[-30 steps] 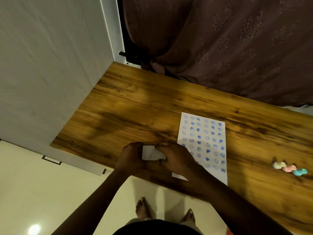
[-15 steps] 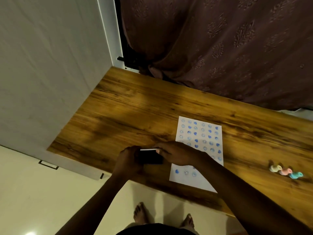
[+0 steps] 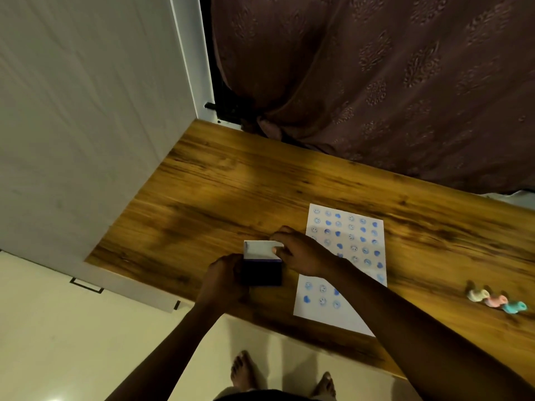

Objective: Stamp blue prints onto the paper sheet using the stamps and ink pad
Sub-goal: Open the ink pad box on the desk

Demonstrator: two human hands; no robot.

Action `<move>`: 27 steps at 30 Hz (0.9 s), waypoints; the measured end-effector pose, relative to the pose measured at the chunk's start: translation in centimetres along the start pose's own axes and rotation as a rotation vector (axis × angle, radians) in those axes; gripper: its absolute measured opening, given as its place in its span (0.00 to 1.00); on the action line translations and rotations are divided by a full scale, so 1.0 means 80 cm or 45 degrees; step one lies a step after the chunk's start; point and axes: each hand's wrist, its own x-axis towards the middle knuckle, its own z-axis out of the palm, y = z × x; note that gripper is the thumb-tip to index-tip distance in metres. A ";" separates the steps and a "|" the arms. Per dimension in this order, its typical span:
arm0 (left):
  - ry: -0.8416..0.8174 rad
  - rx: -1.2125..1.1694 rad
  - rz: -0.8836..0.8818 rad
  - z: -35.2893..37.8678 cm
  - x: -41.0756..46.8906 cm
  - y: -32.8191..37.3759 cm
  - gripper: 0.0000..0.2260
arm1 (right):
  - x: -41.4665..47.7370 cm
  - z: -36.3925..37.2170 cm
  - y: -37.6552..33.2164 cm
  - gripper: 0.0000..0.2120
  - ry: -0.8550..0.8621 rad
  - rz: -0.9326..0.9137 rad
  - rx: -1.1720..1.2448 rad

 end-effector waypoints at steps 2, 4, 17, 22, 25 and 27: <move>-0.010 -0.003 0.014 0.000 0.000 -0.001 0.28 | 0.004 0.004 0.002 0.19 0.015 0.007 0.014; -0.002 0.001 0.024 0.000 -0.001 -0.002 0.29 | 0.006 0.007 0.004 0.22 0.013 0.014 0.045; 0.013 0.051 0.055 0.002 0.000 -0.004 0.25 | 0.011 0.020 0.017 0.29 0.135 -0.006 -0.041; 0.027 0.008 0.045 0.002 -0.004 -0.003 0.26 | 0.015 0.025 0.023 0.29 0.096 0.020 -0.128; 0.018 0.032 0.065 0.001 -0.005 0.003 0.25 | 0.015 0.024 0.025 0.27 0.089 0.029 -0.088; 0.047 0.093 0.041 0.001 -0.006 0.007 0.26 | 0.011 0.019 0.022 0.25 0.110 0.021 -0.022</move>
